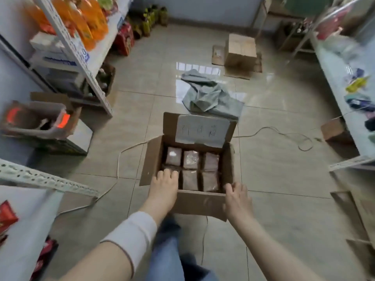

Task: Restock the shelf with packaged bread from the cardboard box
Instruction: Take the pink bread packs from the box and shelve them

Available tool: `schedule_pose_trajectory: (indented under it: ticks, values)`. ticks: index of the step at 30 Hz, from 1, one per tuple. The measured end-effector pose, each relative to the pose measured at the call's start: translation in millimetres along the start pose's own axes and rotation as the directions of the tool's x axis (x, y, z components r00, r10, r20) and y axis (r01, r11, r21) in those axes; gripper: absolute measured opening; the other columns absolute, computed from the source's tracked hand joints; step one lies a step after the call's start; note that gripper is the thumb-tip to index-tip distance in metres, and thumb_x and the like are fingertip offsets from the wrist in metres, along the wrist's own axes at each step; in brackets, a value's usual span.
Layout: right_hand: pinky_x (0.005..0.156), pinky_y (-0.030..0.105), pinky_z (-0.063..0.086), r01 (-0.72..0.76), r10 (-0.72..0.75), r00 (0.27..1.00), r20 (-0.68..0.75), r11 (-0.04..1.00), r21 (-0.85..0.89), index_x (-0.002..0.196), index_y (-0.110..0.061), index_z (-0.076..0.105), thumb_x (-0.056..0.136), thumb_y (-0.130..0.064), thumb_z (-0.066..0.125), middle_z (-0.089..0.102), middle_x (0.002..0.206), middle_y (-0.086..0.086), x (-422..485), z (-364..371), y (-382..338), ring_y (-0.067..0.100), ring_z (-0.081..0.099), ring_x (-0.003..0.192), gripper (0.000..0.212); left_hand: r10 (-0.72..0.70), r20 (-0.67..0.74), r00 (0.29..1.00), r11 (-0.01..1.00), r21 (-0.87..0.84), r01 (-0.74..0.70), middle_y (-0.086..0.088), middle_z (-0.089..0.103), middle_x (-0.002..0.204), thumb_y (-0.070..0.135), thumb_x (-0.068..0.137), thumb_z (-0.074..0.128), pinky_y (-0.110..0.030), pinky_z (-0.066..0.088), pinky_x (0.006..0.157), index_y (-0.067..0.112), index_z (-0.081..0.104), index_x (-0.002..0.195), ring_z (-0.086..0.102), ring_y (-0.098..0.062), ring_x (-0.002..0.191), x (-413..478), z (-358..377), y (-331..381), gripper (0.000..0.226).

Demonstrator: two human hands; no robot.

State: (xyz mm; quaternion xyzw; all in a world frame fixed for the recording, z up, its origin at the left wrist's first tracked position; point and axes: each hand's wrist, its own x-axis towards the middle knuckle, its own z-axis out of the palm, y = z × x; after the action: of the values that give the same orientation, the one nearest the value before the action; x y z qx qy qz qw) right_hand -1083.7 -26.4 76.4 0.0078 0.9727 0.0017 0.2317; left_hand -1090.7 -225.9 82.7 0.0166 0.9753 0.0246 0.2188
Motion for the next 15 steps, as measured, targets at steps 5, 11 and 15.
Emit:
schedule_pose_trajectory:
  ticks: [5,11,15]
  values:
    - [0.088,0.034,0.044,-0.079,0.071,0.989,0.133,0.995,0.058,0.122,-0.017,0.041,0.085,-0.015,0.054,0.038,0.126,0.007,74.6,46.0,17.8,0.026,0.037,0.118,0.040,0.023,0.084,0.996,0.995,-0.103,-0.014,-0.010,0.043,0.123,0.020,0.086,0.054,-0.034,0.040,0.091,0.014,0.036,0.123,0.043,-0.027,0.113,88.6,45.6,17.5,0.042]
    - [0.099,0.030,0.038,-0.220,0.153,0.933,0.326,0.959,0.180,0.142,-0.006,0.022,0.089,-0.030,0.054,0.036,0.134,0.011,182.3,140.8,22.7,0.025,0.040,0.123,0.066,-0.038,0.284,0.958,0.937,-0.323,0.133,-0.011,0.041,0.129,0.029,0.084,0.062,-0.036,0.039,0.099,0.015,0.034,0.129,0.040,-0.027,0.122,206.1,140.4,27.1,0.055]
    - [0.108,0.033,0.027,-0.370,0.226,0.861,0.456,0.893,0.256,0.144,0.004,0.005,0.090,-0.037,0.054,0.023,0.146,0.021,248.2,202.8,22.9,0.032,0.031,0.133,0.084,-0.190,0.321,0.928,0.754,-0.558,0.348,-0.016,0.039,0.135,0.022,0.086,0.061,-0.037,0.034,0.103,0.011,0.033,0.135,0.038,-0.032,0.126,292.7,200.4,35.2,0.059]
